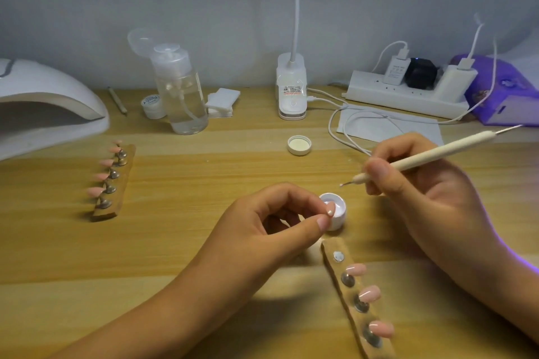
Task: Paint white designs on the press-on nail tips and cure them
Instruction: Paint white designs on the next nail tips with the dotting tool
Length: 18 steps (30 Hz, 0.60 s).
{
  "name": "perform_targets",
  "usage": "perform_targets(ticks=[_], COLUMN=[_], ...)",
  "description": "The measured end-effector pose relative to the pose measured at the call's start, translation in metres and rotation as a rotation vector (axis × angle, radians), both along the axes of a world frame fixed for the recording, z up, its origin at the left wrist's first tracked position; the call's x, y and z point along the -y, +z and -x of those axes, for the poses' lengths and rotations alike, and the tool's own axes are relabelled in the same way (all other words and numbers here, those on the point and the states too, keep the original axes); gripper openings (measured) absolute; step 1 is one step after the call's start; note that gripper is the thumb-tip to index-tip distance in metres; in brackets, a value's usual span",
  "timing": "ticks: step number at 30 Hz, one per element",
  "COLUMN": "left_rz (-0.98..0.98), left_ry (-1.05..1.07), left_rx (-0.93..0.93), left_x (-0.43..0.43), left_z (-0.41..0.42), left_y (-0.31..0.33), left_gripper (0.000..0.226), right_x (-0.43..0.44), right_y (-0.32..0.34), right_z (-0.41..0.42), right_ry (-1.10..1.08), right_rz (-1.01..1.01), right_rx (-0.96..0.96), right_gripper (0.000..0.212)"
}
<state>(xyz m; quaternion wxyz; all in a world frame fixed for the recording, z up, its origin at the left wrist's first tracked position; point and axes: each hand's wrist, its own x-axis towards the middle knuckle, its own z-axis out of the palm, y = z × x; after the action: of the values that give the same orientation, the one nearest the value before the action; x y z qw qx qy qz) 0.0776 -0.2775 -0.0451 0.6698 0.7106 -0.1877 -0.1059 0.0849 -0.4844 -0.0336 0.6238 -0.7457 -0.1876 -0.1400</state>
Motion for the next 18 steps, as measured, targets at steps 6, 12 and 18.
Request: perform_targets(ticks=[6,12,18], left_rz=[0.012,0.002,-0.002], left_ry=[-0.010,-0.013,-0.014], left_rx=[0.034,0.043,0.046], left_x=[0.000,0.001,0.000], left_z=[0.000,-0.001,0.000], left_y=[0.001,0.000,-0.001], left_gripper=[0.012,0.016,0.016], right_x=[-0.003,-0.008,-0.011], right_y=[0.003,0.005,0.006], right_z=[0.002,0.006,0.010], right_ry=[0.170,0.273,0.279], right_rz=[-0.394,-0.409,-0.432], right_rx=[-0.208,-0.242,-0.291], right_gripper=[0.020,0.027,0.034])
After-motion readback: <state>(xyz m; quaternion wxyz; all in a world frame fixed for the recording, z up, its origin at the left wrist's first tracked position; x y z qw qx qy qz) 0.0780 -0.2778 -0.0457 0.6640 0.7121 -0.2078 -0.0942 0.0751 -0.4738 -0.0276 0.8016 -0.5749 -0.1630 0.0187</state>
